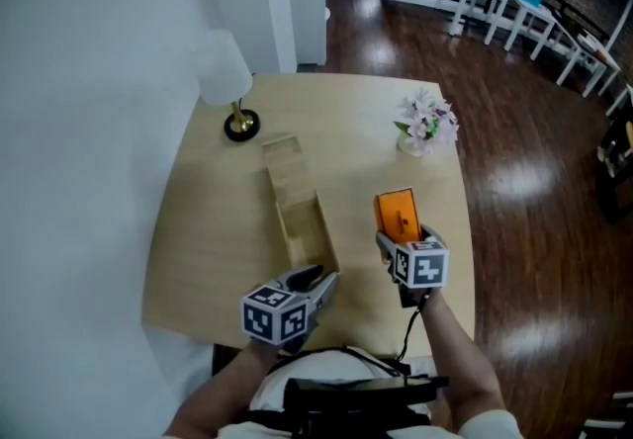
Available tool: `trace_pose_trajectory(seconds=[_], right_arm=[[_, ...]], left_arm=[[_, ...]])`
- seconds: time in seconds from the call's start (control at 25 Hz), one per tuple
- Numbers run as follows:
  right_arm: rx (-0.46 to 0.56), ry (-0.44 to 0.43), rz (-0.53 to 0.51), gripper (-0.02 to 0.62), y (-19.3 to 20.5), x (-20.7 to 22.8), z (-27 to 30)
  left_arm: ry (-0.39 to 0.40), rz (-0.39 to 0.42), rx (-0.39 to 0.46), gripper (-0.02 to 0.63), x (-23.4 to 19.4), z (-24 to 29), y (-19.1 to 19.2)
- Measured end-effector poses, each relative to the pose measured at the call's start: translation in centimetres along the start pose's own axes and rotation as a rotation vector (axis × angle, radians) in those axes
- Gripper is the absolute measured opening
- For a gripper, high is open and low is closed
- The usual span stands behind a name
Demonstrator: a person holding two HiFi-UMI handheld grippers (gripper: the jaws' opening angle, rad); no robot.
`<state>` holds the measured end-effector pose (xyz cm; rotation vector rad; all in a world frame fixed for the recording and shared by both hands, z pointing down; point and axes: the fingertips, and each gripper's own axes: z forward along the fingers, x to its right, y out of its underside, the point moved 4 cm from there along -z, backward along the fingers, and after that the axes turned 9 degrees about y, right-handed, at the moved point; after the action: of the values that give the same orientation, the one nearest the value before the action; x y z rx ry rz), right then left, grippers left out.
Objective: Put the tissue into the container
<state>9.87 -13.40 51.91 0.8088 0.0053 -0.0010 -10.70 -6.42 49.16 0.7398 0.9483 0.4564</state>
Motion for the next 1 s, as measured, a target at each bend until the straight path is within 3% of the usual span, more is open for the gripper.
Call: trace_pose_trajectory(seconds=[1.0], right_arm=[[-0.020, -0.150, -0.115, 0.420, -0.8, -14.8, 2.0]], left_arm=[[-0.059, -0.057, 0.038, 0.143, -6.0, -7.1, 0.8]])
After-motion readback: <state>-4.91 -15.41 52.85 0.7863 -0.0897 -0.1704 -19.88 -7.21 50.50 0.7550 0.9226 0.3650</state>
